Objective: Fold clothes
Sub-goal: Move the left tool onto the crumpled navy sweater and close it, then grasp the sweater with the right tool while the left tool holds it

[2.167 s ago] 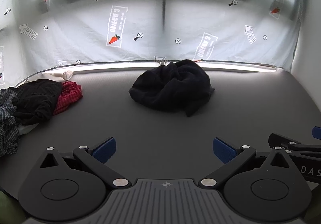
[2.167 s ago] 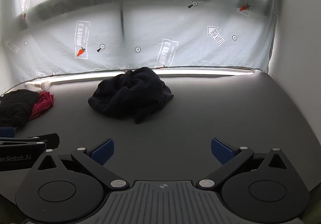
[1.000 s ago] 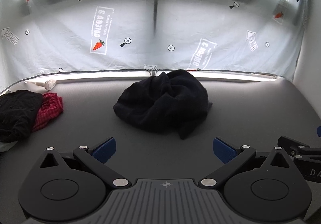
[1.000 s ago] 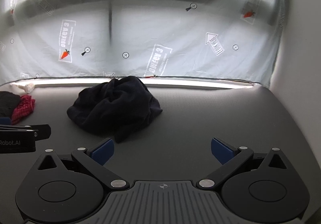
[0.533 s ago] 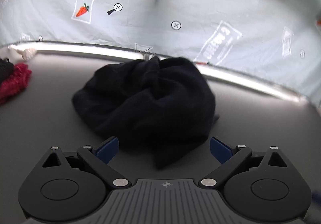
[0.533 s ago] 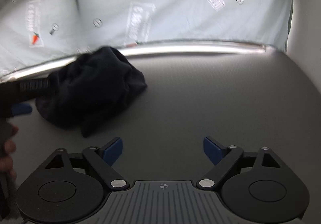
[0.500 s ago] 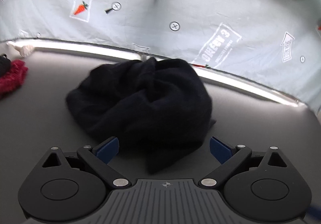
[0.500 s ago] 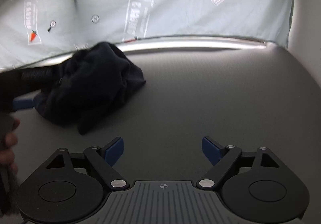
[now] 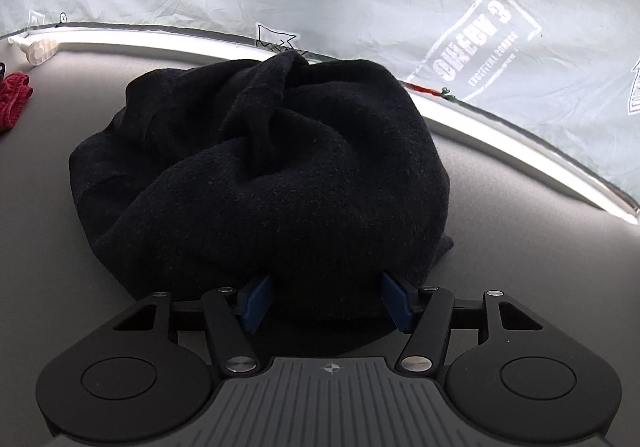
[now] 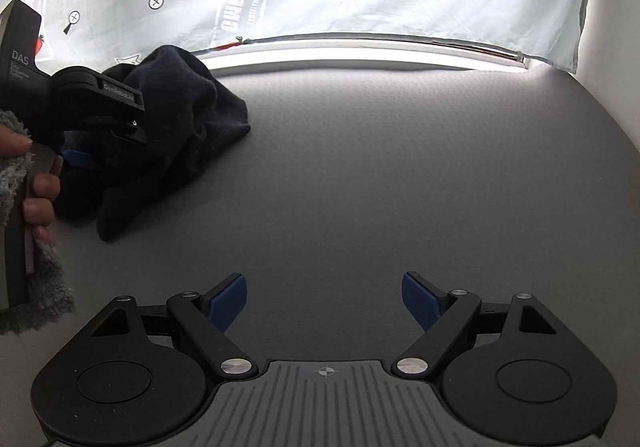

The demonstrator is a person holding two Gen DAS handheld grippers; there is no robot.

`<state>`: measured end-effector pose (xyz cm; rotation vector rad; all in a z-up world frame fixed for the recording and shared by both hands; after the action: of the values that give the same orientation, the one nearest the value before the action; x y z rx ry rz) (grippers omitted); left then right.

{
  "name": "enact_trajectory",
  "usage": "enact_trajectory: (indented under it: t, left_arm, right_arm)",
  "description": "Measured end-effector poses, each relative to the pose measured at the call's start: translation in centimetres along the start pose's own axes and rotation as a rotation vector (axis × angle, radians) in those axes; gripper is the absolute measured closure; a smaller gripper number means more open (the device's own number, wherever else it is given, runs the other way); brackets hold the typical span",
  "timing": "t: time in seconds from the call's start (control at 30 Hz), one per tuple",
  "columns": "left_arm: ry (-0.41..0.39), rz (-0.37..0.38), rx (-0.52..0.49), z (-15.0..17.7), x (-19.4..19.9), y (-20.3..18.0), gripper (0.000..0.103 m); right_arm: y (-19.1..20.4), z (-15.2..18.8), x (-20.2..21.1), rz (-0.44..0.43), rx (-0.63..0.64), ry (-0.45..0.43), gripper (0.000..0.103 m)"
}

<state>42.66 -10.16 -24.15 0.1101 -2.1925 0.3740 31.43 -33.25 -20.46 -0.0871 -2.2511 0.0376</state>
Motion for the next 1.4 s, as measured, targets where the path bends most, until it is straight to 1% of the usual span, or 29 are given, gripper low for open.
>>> enact_trajectory:
  t: [0.13,0.2,0.27,0.3,0.37,0.43,0.47,0.53,0.6,0.67,0.7,0.77,0.9,1.03,1.1,1.13,1.2,1.23,1.3,1.33,1.4]
  left_arm:
    - [0.030,-0.007,0.006,0.0,-0.4,-0.1,0.042]
    - [0.042,-0.008,0.023,-0.1,-0.4,-0.1,0.046]
    - [0.046,-0.006,0.026,-0.2,-0.4,-0.1,0.057]
    - [0.046,-0.004,0.029,-0.2,-0.4,0.0,0.059]
    - [0.024,0.007,0.053,0.0,0.3,0.3,0.069]
    - [0.000,0.010,0.065,0.0,1.2,0.8,0.072]
    - [-0.010,0.010,0.065,0.0,1.6,1.1,0.074]
    - [-0.015,0.014,0.062,0.0,2.4,1.7,0.075]
    - [-0.010,0.025,0.083,0.0,3.4,2.8,0.076]
    - [-0.008,0.031,0.087,0.0,4.2,3.7,0.076]
    - [-0.009,0.030,0.087,0.0,4.7,4.2,0.076]
    - [-0.003,0.025,0.106,0.1,5.8,5.4,0.076]
    - [0.009,0.044,0.167,0.0,7.1,7.4,0.076]
    - [0.031,0.076,0.210,-0.2,7.4,8.3,0.076]
    - [0.034,0.078,0.196,-0.4,7.5,8.1,0.076]
    - [0.035,0.076,0.187,-0.4,7.6,8.0,0.076]
    - [0.037,0.076,0.181,-0.4,7.8,7.9,0.076]
    - [0.037,0.077,0.180,-0.3,8.1,7.7,0.076]
    - [0.038,0.081,0.188,-0.2,8.5,7.7,0.076]
    - [0.039,0.083,0.189,-0.1,8.7,7.6,0.076]
    - [0.039,0.083,0.186,-0.1,8.8,7.7,0.075]
  right_arm:
    - [-0.3,0.0,-0.4,0.003,-0.014,0.004,0.000]
    - [-0.2,0.0,-0.5,0.004,-0.013,-0.001,0.001]
    - [-0.1,-0.1,-0.8,0.000,-0.018,-0.003,0.003]
    - [-0.2,-0.3,-0.9,-0.002,-0.024,-0.005,0.003]
    - [0.0,-0.6,-1.2,-0.012,-0.036,-0.005,0.004]
    - [0.1,-0.9,-1.3,-0.026,-0.046,-0.008,0.004]
    - [0.3,-1.1,-1.4,-0.040,-0.052,-0.011,0.006]
    - [0.5,-1.6,-1.6,-0.076,-0.065,-0.016,0.009]
    - [0.9,-2.4,-2.1,-0.120,-0.082,-0.019,0.013]
    - [1.4,-3.4,-2.8,-0.162,-0.100,-0.018,0.027]
    - [1.6,-3.9,-3.2,-0.185,-0.110,-0.016,0.030]
    - [2.6,-5.2,-4.1,-0.251,-0.116,-0.025,0.031]
    - [5.4,-7.2,-6.1,-0.339,-0.028,-0.053,0.031]
    - [8.7,-8.3,-9.1,-0.419,0.095,-0.040,0.031]
    - [10.1,-8.6,-10.6,-0.467,0.136,-0.004,0.031]
    - [10.4,-8.7,-11.1,-0.503,0.113,0.014,0.032]
    - [10.4,-9.2,-12.2,-0.584,-0.005,0.071,0.034]
    - [10.1,-9.4,-12.7,-0.625,-0.066,0.103,0.038]
    - [9.6,-9.9,-13.3,-0.696,-0.184,0.140,0.038]
    - [9.1,-10.1,-13.5,-0.737,-0.247,0.162,0.036]
    - [7.9,-10.2,-13.8,-0.822,-0.371,0.213,0.029]
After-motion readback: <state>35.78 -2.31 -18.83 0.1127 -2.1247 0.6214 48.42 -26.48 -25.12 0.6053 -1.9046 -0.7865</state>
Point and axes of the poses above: each gripper's, at about its wrist camera, not at the fingertips, and x roughly against the way its jaws point, y to its left, z to its underside, the point moved 5 cm from there along -x, roughly the way its jaws point, and after that the axes turned 4 degrees about z, right-handed, at the moved point
